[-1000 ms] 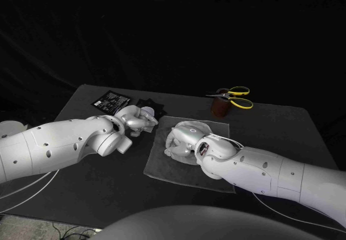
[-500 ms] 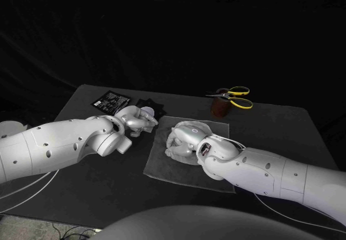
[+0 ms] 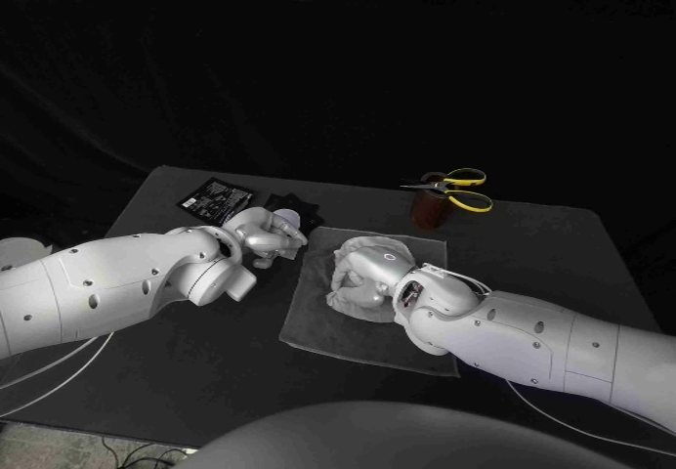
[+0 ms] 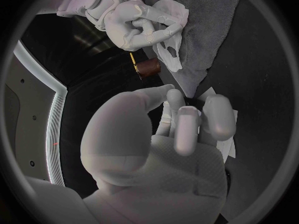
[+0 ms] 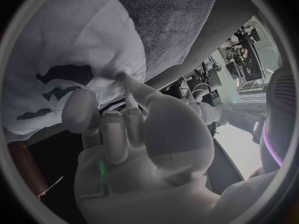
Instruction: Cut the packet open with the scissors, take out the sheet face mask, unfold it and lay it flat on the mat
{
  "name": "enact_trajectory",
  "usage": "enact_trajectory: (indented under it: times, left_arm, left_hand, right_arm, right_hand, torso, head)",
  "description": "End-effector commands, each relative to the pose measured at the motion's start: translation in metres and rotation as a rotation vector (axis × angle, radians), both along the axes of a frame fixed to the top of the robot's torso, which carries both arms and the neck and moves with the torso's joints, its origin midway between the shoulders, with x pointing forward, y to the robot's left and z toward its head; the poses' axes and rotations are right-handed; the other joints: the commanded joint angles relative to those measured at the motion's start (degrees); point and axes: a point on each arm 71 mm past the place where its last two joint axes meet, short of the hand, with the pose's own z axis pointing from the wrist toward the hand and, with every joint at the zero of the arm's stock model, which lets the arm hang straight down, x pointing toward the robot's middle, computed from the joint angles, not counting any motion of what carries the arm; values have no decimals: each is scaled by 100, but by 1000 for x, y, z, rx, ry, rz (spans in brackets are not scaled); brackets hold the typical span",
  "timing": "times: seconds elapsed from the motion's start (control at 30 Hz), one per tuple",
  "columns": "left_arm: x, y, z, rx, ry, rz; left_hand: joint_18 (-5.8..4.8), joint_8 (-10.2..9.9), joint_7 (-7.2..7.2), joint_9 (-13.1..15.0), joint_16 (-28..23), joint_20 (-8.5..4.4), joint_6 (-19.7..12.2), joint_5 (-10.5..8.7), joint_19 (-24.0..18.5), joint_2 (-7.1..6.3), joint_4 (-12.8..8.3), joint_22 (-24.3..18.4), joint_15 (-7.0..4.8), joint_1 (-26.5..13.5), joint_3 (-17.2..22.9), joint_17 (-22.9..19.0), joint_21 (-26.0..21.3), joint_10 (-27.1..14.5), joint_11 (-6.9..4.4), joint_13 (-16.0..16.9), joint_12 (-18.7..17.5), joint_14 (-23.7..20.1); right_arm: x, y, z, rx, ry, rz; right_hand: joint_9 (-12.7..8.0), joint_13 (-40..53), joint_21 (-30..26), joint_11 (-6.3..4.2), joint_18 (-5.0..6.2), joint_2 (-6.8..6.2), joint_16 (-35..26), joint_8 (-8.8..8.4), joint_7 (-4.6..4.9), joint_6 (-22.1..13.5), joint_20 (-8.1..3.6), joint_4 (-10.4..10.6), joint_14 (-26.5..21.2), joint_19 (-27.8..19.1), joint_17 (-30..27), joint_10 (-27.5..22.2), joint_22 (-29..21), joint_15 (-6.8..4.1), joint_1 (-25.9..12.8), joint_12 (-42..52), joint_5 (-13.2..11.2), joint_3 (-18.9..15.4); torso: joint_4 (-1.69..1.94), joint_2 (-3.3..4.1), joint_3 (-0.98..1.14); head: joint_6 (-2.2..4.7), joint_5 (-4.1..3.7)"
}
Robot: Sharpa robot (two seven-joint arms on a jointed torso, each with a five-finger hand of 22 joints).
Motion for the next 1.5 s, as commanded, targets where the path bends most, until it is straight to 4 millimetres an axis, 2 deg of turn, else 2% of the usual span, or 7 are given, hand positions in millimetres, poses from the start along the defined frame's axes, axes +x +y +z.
enact_trajectory:
  times: [0.03, 0.5, 0.67, 1.0, 1.17, 1.33, 1.5]
  left_arm:
    - [-1, -2, 0, -6, 14, -16]
    - [-1, -3, -1, -8, 25, -26]
    - [-1, -4, -1, -8, 29, -29]
    - [-2, -7, -3, -8, 51, -50]
    - [-4, -10, -3, -13, 66, -90]
    - [-6, -19, -3, 3, 59, -149]
    - [-8, -30, -1, 41, 13, -221]
  left_hand:
    - [25, 33, 1, 11, -38, -1, -40, 23, -2, 7, 30, -4, -19, -4, -9, 260, -32, -40, 17, -3, 12, 197]
    - [32, 40, 8, 14, -45, 3, -64, 23, -20, 2, 38, -30, -14, 1, -1, 247, -55, -87, 23, -48, -8, 191]
    - [34, 46, 14, 17, -49, 6, -87, 23, -26, -4, 42, -36, -9, 7, 8, 240, -62, -133, 29, -90, -29, 186]
    - [42, 56, 44, 20, -60, 22, -179, 23, -52, -24, 54, -70, 13, 32, 47, 221, -94, -349, 55, -320, -150, 173]
    - [56, 75, 60, 25, -77, 36, -227, 22, -93, -84, 14, -122, 31, 76, 65, 184, -141, -593, 74, -594, -307, 153]
    - [61, 92, 67, 29, -89, 46, -239, 21, -115, -106, 29, -143, 41, 63, 48, 159, -163, -653, 83, -634, -356, 137]
    - [67, 266, 3, 95, -84, 46, -85, 21, -132, -59, 43, -156, 16, 103, 0, 169, -177, -633, 38, -688, -395, 131]
  right_arm:
    - [-2, -3, 2, 14, -6, 8]
    - [0, -28, 1, 42, 17, 12]
    - [1, -34, 1, 69, 25, 14]
    - [1, -42, 4, 131, 35, 18]
    - [1, -48, 5, 161, 33, -1]
    - [2, -55, 5, 163, 38, -41]
    - [2, -63, 6, 169, 59, -117]
  right_hand:
    - [5, 873, 17, -5, 39, 46, 18, 9, -8, -14, -17, 1, 472, 1, 979, 210, 764, -33, -11, 14, -17, 23]
    - [100, 629, -144, 14, 62, 22, -20, 79, 23, -221, -22, -7, 453, -59, 905, 42, 726, -26, -47, -300, -18, 48]
    - [-52, 576, -280, 169, 67, -82, -49, -318, 207, -807, 57, -32, 438, -122, 852, -32, 695, 102, -93, -388, -18, 6]
    - [-132, 544, -365, 212, 86, -171, -66, -503, 253, -919, 107, -94, 429, -159, 821, -81, 676, 144, -84, -441, -18, 2]
    - [-110, 567, -330, 230, 84, -115, -60, -448, 276, -726, 121, -100, 432, -148, 833, -67, 686, 155, -49, -413, -18, 35]
    - [-53, 573, -299, 182, 89, -57, -55, -320, 204, -438, 123, -54, 435, -135, 843, -62, 693, 129, -79, -408, -19, 16]
    - [-9, 596, -197, 122, 78, 54, -24, -250, 127, -364, 100, 149, 452, -90, 903, -31, 714, 84, -240, -381, -2, -41]
  torso:
    - [2, 4, -3]
    - [0, 3, 1]
    - [5, 0, -3]
    - [10, -1, -6]
    - [8, 2, -2]
    - [11, 3, -6]
    - [5, 0, -2]
  head:
    - [0, -9]
    - [0, -22]
    - [0, -47]
    - [0, -77]
    - [0, -80]
    - [0, -85]
    - [0, -96]
